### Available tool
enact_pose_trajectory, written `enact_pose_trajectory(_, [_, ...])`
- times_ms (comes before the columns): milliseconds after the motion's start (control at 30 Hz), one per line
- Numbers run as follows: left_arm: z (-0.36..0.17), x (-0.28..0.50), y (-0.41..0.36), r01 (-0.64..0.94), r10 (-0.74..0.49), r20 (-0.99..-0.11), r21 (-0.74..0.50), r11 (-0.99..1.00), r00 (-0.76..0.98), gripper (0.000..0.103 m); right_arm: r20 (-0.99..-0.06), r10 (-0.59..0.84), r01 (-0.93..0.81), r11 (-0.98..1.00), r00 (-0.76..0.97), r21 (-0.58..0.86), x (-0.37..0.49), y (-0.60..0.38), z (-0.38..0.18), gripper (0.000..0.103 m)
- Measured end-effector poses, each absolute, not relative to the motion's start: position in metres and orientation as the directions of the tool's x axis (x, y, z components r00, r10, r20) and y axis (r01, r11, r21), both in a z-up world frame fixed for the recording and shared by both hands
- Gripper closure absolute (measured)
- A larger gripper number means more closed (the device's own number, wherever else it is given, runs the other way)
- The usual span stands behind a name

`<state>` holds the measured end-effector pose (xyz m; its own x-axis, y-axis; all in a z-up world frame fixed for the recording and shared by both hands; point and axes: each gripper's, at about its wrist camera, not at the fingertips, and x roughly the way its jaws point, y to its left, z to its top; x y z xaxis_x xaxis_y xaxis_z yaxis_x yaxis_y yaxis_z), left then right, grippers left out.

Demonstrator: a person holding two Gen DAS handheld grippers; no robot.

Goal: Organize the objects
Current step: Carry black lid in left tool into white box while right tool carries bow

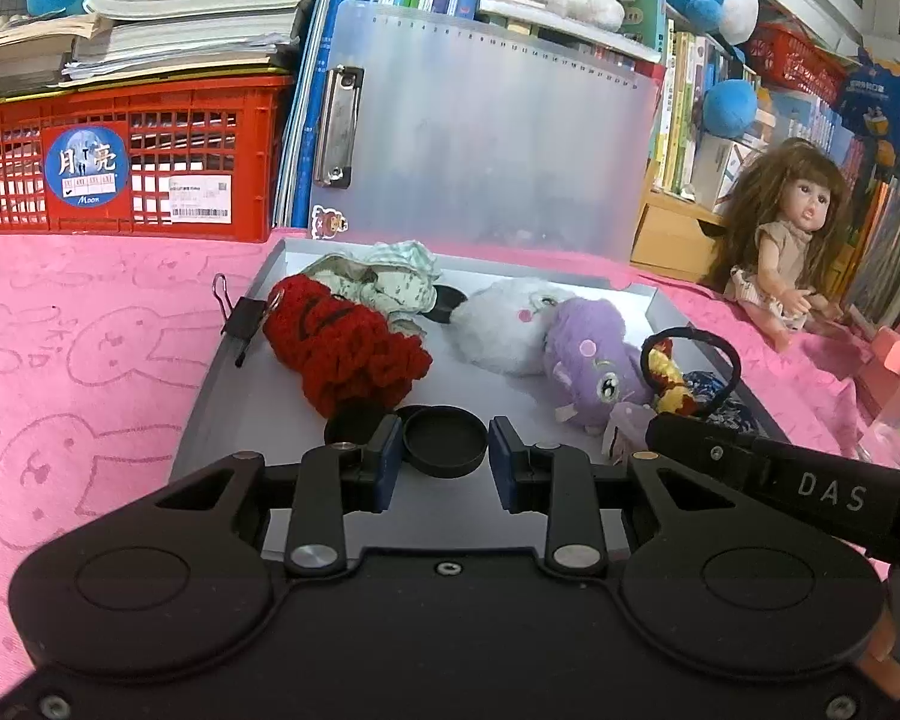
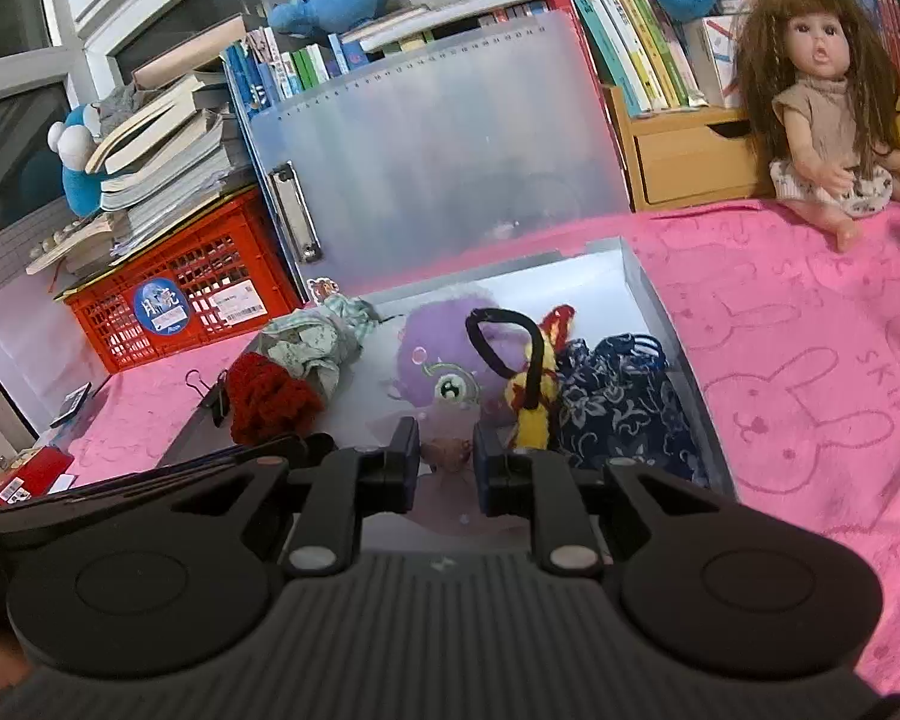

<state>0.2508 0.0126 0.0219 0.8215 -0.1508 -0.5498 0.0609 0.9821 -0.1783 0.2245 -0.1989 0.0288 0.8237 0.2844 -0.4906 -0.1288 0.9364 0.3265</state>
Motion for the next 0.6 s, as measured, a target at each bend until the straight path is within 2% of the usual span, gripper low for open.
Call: enact_pose_trajectory(600, [0.0147, 0.2574, 0.0099, 0.052, -0.122, -0.565, -0.139, 0.989, 0.816, 0.073, -0.505, 0.294, -0.135, 0.935, 0.811, 0.327, 0.2274, -0.1949, 0.0224, 0.080])
